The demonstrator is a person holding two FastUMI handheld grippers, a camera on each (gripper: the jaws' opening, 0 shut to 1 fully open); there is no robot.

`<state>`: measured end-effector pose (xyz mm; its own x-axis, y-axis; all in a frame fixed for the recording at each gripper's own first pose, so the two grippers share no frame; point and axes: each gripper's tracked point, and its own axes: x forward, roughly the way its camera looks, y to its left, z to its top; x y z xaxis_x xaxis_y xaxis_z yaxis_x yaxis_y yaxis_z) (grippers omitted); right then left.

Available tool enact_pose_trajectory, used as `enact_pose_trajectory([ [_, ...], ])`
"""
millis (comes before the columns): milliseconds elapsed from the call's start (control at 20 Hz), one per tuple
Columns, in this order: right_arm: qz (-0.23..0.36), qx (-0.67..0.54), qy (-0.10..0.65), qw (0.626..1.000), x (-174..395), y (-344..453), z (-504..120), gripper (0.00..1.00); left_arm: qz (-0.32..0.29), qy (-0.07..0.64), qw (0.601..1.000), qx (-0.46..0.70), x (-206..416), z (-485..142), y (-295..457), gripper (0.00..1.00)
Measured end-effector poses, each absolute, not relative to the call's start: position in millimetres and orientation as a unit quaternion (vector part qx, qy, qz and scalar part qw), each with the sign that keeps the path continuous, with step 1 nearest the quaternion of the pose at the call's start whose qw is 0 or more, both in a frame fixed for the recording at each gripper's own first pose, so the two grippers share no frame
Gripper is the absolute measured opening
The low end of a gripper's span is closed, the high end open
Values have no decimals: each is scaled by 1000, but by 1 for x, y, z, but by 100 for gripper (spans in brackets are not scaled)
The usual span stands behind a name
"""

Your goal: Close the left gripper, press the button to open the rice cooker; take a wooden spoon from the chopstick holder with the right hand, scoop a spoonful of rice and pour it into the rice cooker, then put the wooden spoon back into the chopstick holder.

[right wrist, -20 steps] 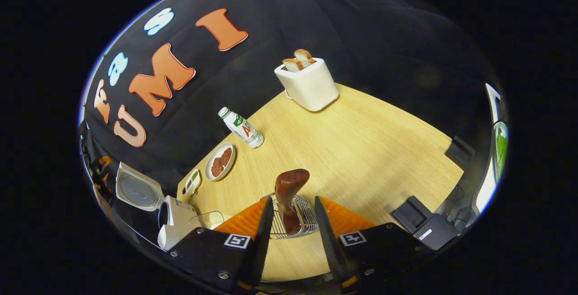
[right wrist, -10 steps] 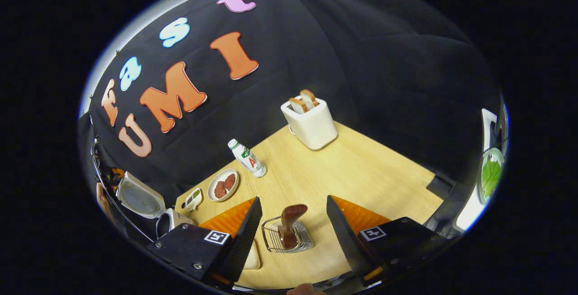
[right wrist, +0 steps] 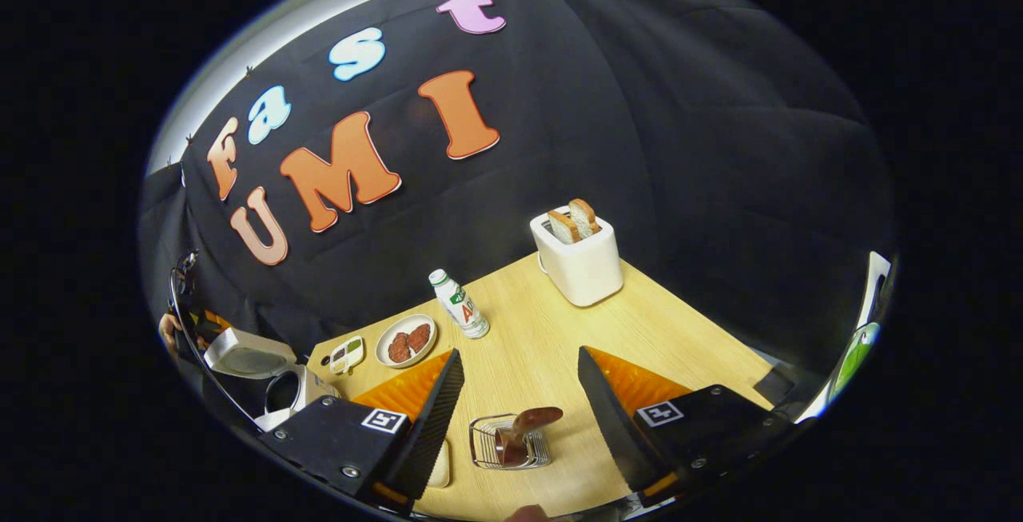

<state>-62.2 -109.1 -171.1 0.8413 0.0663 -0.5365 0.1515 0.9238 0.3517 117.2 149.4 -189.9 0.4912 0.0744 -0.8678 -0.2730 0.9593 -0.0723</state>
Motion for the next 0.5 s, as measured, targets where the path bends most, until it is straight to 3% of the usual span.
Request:
enact_pose_trajectory([
  [50,-17,189,280,941,-59,-108,-171,89,99,508,849,-105,108,-200,147,90],
  [500,26,176,273,945,-30,-85,-161,89,93,643,754,-93,24,-295,123,90],
])
